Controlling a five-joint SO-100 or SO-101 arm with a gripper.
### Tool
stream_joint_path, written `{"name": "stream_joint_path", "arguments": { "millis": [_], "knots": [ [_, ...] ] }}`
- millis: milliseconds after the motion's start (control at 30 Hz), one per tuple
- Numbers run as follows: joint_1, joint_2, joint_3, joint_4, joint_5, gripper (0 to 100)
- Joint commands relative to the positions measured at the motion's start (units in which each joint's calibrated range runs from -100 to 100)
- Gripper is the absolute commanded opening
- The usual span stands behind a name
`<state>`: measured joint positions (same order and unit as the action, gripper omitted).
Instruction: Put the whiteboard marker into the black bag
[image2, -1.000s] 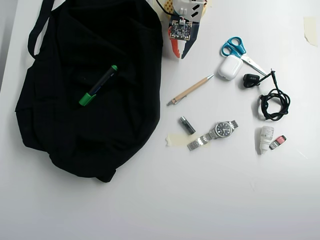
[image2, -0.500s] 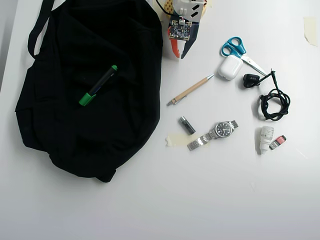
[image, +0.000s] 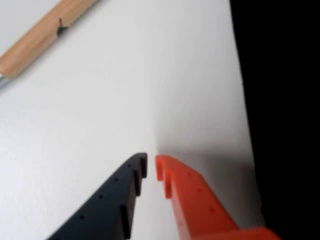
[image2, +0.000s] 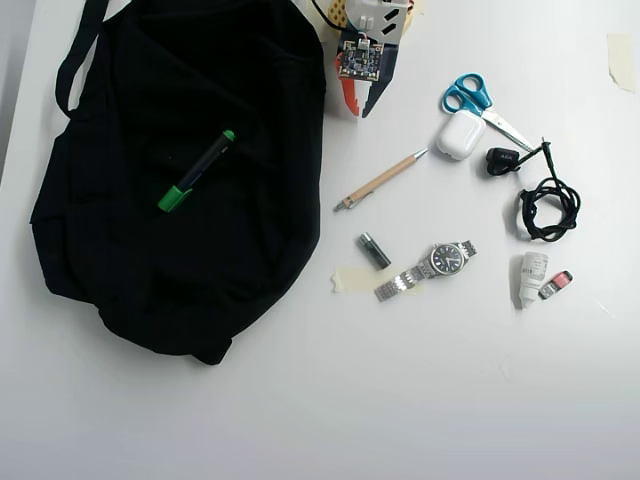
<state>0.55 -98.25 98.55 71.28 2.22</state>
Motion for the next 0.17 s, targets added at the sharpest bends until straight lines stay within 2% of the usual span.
{"name": "stream_joint_path", "arguments": {
  "millis": [0, 133],
  "knots": [
    [-0.3, -0.9, 0.7, -0.2, 0.3, 2],
    [-0.3, -0.9, 0.7, -0.2, 0.3, 2]
  ]
}}
